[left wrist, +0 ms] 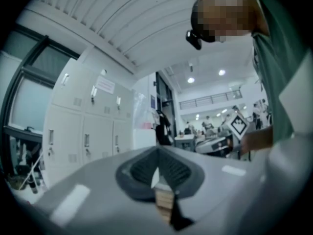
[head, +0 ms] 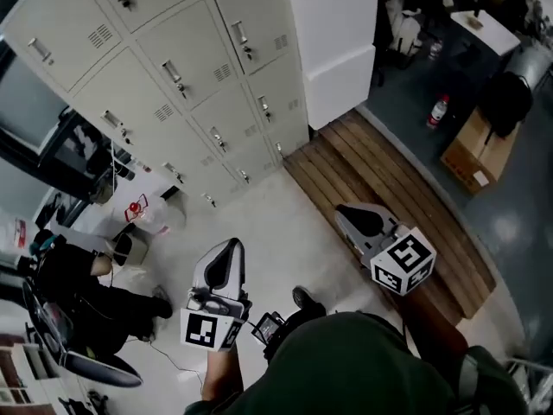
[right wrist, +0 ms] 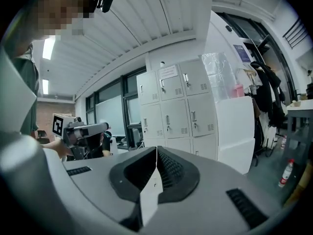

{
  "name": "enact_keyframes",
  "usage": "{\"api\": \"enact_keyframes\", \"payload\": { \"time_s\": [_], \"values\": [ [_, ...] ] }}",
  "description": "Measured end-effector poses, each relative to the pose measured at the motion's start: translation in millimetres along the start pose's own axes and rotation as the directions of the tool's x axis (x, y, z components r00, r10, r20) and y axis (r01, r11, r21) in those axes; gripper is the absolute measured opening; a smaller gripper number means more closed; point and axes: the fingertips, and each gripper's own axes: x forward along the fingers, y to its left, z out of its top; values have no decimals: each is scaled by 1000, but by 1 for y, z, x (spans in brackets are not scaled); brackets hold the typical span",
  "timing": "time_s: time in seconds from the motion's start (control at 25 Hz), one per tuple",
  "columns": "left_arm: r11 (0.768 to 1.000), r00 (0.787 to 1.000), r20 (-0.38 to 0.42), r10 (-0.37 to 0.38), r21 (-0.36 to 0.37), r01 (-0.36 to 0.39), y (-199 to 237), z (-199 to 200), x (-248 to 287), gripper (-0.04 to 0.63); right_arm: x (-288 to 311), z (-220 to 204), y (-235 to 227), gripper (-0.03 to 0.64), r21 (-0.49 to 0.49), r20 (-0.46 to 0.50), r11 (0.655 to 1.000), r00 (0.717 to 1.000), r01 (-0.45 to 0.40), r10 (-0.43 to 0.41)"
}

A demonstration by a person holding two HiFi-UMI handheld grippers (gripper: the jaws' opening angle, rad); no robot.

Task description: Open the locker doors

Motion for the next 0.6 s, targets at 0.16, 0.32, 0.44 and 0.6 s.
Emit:
{"api": "enact_keyframes", "payload": {
  "time_s": [0.16,0.32,0.44,0.6],
  "values": [
    [996,995,-47,-87,-23,86,40,-27,22,-2,37,17,-11,5,6,16,998,998,63,-64],
    [992,993,-16,-117,-42,116,84,-28,38,-2,74,21,-12,5,10,30,995,994,104,-104],
    [992,995,-6,-101,-71,100,103,-26,37,-2,94,14,-7,5,44,11,994,995,101,-102],
    [996,996,-17,-87,-35,86,131,-20,52,-2,127,42,-22,5,15,35,997,996,77,-78]
  ]
}}
